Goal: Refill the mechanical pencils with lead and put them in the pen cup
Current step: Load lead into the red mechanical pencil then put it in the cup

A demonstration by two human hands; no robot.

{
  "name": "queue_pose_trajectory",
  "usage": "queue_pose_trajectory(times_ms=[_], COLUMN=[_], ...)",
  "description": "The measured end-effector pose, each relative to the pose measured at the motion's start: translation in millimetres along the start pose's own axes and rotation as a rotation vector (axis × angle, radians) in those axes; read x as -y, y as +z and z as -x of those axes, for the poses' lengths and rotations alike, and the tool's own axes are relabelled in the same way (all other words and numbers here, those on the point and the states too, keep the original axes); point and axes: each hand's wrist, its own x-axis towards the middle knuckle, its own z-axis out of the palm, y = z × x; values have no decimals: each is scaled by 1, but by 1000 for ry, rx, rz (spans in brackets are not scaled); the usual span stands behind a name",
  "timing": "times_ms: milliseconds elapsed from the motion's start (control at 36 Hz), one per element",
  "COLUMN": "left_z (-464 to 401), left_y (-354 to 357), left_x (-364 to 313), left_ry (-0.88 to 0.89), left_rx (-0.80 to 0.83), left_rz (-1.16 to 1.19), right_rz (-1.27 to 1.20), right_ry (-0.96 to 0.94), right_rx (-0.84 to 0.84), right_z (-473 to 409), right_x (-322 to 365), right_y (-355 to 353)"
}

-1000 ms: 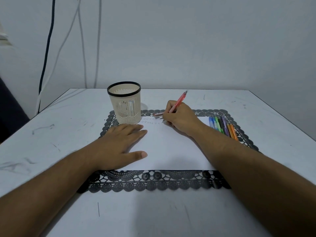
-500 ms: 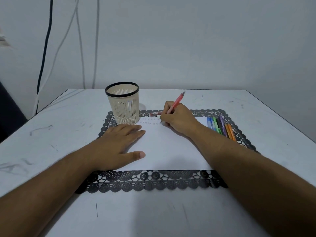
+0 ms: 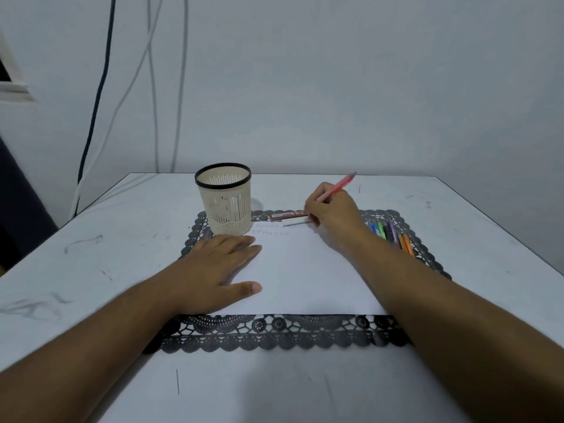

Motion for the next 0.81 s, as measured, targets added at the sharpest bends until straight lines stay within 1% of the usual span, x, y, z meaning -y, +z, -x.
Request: queue_pose_trajectory(times_ms=[56, 111, 139, 167, 194, 222, 250, 306, 333, 361, 389, 444, 500, 528, 556, 611, 667, 750, 806], left_z=[1, 2, 2, 4, 5, 7, 10, 14, 15, 15, 11, -1, -16, -22, -27, -36, -41, -46, -45], left_y=[-1, -1, -2, -5, -10, -17, -26, -43, -53, -61, -69, -77, -75, -69, -62, -45, -30, -22, -17], left_x=[-2, -3, -4, -7, -9, -12, -15, -19, -21, -23, -25, -26, -21, -18, -15, -8, 2, 19, 27], left_ry=[-2, -4, -1, 15, 47, 87, 129, 166, 142, 99, 41, -83, -196, -260, -333, -479, -570, -584, -540], left_rx=[-12, -20, -32, -83, -187, -339, -525, -893, -1035, -1140, -1212, -1297, -1315, -1289, -1232, -1050, -883, -758, -685], left_rz=[-6, -19, -35, -60, -90, -116, -127, -58, 27, 133, 249, 487, 692, 728, 721, 684, 724, 900, 924], right_rz=[-26, 62, 68, 39, 8, -24, -33, -29, -18, -1, 33, 142, 221, 232, 227, 201, 181, 169, 166], right_ry=[-8, -28, -12, 27, 68, 99, 106, 77, 52, 21, -16, -114, -211, -252, -281, -310, -350, -454, -509], right_rx=[-37, -47, -40, -27, -8, 17, 46, 104, 129, 156, 173, 157, 113, 99, 91, 84, 82, 70, 63], right_z=[-2, -1, -1, -2, -3, -4, -4, -3, 0, 3, 5, 10, 11, 12, 12, 12, 11, 9, 6], right_x=[4, 9, 11, 13, 16, 20, 24, 31, 34, 36, 38, 46, 57, 64, 72, 86, 100, 120, 130], right_y=[-4, -6, -7, -7, -7, -8, -8, -11, -12, -13, -14, -13, -9, -5, 0, 10, 21, 38, 48])
